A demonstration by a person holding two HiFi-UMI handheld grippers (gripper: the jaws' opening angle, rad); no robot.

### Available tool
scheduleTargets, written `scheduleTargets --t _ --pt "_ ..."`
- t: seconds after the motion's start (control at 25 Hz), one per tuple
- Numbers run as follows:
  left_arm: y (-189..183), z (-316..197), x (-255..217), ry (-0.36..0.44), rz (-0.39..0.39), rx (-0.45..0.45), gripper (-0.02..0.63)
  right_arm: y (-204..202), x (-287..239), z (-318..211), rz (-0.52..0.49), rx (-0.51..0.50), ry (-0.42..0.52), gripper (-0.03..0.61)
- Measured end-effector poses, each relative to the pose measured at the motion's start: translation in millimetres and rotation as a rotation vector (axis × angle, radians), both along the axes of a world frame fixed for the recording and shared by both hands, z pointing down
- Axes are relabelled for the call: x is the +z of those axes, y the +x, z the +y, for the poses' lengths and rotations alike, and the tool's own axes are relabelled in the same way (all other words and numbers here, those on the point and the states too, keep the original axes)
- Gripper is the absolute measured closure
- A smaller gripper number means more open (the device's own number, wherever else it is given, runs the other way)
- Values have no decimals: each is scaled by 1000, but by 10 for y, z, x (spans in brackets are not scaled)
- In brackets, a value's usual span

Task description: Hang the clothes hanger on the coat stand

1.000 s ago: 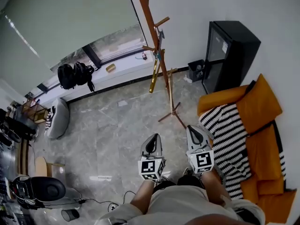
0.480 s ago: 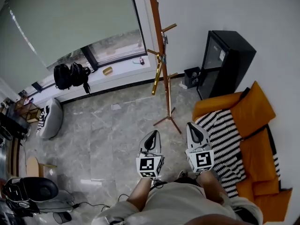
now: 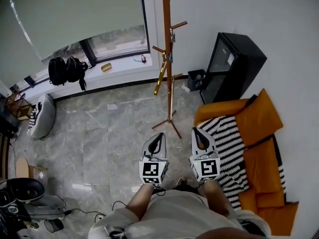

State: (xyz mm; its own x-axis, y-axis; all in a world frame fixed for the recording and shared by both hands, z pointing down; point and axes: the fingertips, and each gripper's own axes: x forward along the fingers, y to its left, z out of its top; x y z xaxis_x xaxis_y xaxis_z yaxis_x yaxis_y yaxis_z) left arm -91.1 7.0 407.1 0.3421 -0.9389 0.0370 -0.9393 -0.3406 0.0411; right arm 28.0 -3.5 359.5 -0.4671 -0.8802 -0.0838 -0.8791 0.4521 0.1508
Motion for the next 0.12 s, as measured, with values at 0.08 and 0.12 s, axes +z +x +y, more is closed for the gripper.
scheduleTargets --t 0.08,0.12 --pt "32 -2 12 -3 -3 7 604 7 10 -6 0 1 -6 574" --pt "47 -5 19 -4 -5 9 604 9 18 -11 0 2 -10 574"
